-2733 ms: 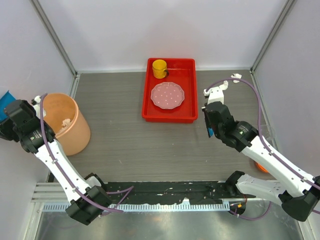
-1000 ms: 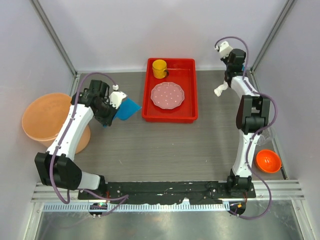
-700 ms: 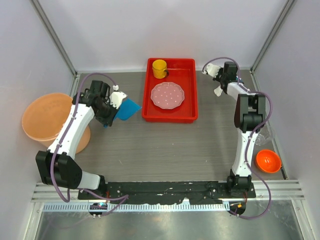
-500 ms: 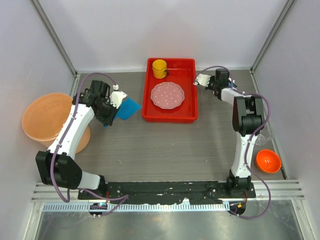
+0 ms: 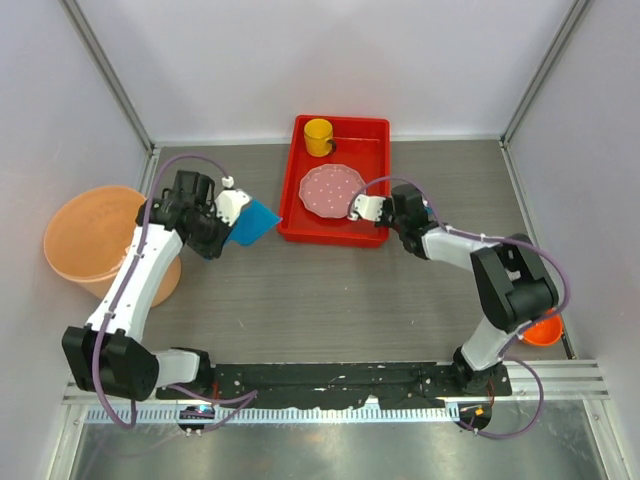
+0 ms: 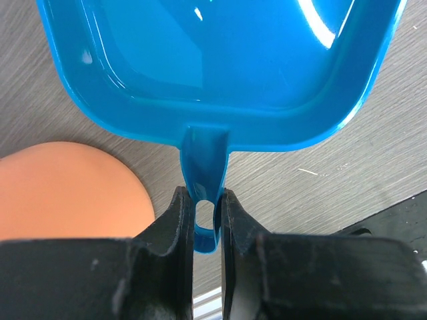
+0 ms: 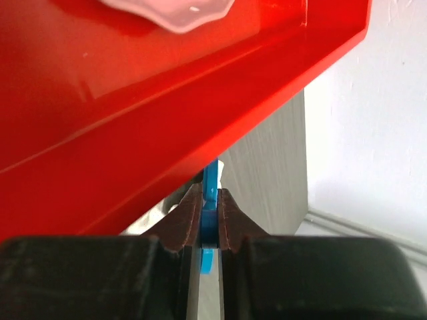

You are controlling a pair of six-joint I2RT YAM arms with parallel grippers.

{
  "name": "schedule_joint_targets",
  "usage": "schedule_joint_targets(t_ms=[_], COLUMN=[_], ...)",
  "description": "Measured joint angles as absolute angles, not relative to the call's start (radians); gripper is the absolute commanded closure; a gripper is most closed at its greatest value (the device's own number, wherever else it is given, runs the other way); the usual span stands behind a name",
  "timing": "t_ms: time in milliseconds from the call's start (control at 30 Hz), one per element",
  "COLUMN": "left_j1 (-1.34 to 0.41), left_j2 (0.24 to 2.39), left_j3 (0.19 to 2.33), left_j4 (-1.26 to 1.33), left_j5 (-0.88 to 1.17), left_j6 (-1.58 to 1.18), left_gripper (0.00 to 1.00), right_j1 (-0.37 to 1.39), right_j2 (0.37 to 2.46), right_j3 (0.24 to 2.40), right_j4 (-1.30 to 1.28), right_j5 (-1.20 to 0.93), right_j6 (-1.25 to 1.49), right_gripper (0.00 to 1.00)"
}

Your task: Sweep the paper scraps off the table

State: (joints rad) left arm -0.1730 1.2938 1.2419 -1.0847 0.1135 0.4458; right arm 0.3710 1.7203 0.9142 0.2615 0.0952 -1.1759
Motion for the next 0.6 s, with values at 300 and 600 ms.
schedule_joint_targets(t_ms=[300,600], left_j1=[-0.173,-0.173], left_j2=[1.194,1.224], left_j3=[1.239,1.205], left_j4=[-1.089,-1.081], left_j5=[0.127,0.146], left_j6=[0.457,0.450], left_gripper=[1.00,1.00], right_j1=[0.404,0.322], right_j2=[1.353,1.279], right_j3=[0.799,0.982], right_j4=[0.097,-0.045], right_j5=[0.203,0.251], right_j6=[-0.776,-0.267], right_gripper=[0.99,0.99])
